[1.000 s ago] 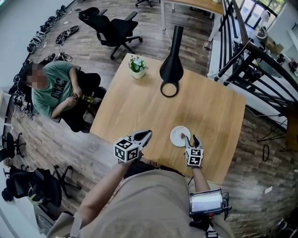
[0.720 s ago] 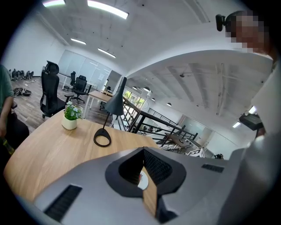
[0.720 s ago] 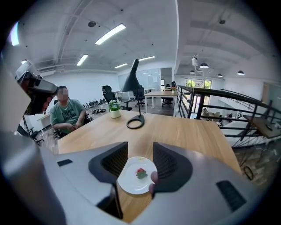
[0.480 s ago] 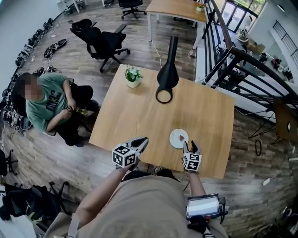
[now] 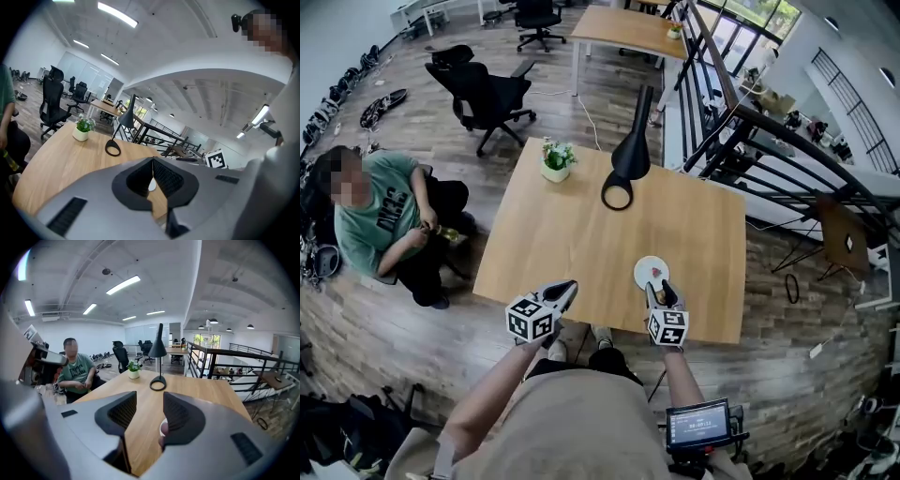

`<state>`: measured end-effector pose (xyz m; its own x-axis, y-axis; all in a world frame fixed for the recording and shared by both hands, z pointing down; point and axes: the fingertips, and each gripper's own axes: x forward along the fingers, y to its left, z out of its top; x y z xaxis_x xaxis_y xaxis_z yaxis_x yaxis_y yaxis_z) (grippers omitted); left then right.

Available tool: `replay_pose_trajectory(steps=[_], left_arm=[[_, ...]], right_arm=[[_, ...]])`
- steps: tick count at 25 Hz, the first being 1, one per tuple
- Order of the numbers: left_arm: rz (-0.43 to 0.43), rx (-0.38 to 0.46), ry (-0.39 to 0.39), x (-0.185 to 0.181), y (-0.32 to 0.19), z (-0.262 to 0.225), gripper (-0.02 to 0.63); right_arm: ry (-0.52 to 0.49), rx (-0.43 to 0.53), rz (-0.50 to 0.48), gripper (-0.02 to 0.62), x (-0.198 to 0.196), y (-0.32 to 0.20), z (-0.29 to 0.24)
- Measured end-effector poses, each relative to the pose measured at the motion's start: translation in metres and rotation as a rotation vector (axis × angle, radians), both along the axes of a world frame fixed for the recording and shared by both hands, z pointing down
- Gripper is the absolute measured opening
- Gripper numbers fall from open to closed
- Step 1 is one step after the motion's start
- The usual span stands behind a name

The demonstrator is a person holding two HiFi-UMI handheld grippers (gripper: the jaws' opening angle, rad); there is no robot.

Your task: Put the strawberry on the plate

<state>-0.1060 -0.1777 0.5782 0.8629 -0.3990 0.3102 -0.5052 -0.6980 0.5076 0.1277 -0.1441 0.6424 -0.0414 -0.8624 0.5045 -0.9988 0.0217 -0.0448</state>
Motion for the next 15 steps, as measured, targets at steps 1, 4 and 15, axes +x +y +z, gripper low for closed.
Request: replay_pose_trajectory(steps=[1,4,15], left_arm=[[0.002,0.011,0.009,-0.005,0.000,-0.003,0.002],[0.021,0.027,0.023,-0.022,0.008,-0.004,0.002],[0.078,-0.003,0.009,-0.063,0.056,0.021,0.002]], right_arm=[[-0.010,0.013,0.033,0.179,0.001,0.000,-0.008],[-0.036,0.007,0.108,0.179,-0.007,0.026,-0.023],[-0.038,0.004,0.119,0.179,-0.059,0.136,-0.021]])
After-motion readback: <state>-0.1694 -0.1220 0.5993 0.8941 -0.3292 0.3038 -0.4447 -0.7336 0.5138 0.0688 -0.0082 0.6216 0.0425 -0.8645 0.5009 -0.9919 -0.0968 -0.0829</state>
